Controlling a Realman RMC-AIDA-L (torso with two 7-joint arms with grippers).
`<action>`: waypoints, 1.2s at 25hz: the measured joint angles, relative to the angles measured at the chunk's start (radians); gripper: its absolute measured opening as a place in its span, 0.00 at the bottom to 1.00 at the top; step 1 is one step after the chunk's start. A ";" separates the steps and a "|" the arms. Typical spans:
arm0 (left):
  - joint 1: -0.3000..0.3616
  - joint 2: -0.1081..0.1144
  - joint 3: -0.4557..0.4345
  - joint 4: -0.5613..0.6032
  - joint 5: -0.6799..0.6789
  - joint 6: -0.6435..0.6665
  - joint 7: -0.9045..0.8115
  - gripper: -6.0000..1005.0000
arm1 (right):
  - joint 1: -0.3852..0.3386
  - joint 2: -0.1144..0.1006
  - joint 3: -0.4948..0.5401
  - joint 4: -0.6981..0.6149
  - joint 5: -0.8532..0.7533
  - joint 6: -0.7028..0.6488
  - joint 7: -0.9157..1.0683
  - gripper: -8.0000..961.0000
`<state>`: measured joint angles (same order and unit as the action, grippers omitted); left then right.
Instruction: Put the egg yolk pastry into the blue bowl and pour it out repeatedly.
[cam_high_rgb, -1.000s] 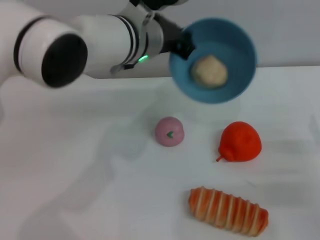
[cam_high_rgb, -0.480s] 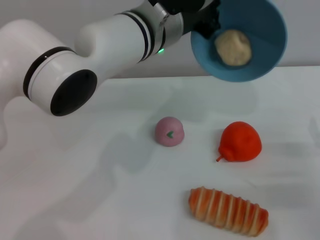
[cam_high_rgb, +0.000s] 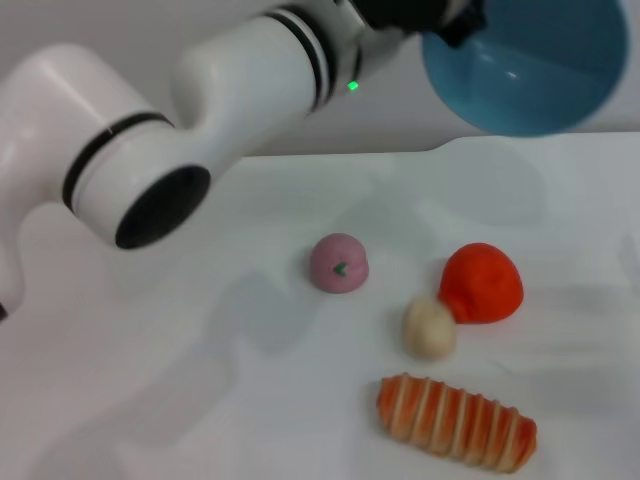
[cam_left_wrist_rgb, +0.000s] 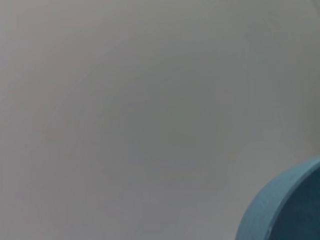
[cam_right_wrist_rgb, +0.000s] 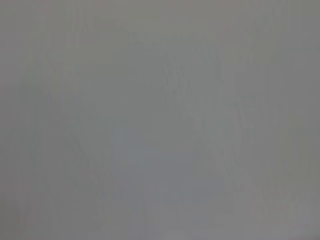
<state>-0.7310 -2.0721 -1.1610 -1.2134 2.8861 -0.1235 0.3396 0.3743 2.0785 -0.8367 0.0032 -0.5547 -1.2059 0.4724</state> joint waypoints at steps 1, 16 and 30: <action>0.001 0.001 0.017 0.000 0.000 0.014 0.001 0.01 | 0.000 0.000 0.000 0.000 0.001 0.000 0.000 0.76; -0.004 0.001 -0.052 -0.009 -0.022 -0.105 -0.085 0.01 | 0.009 -0.001 -0.001 -0.005 0.002 0.000 0.000 0.75; -0.242 0.009 -0.424 0.225 -0.070 -0.830 -0.137 0.01 | 0.019 0.000 -0.010 -0.008 -0.038 -0.024 0.044 0.73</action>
<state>-0.9730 -2.0628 -1.5850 -0.9888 2.8158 -0.9536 0.2030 0.3933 2.0785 -0.8463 -0.0046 -0.5924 -1.2303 0.5162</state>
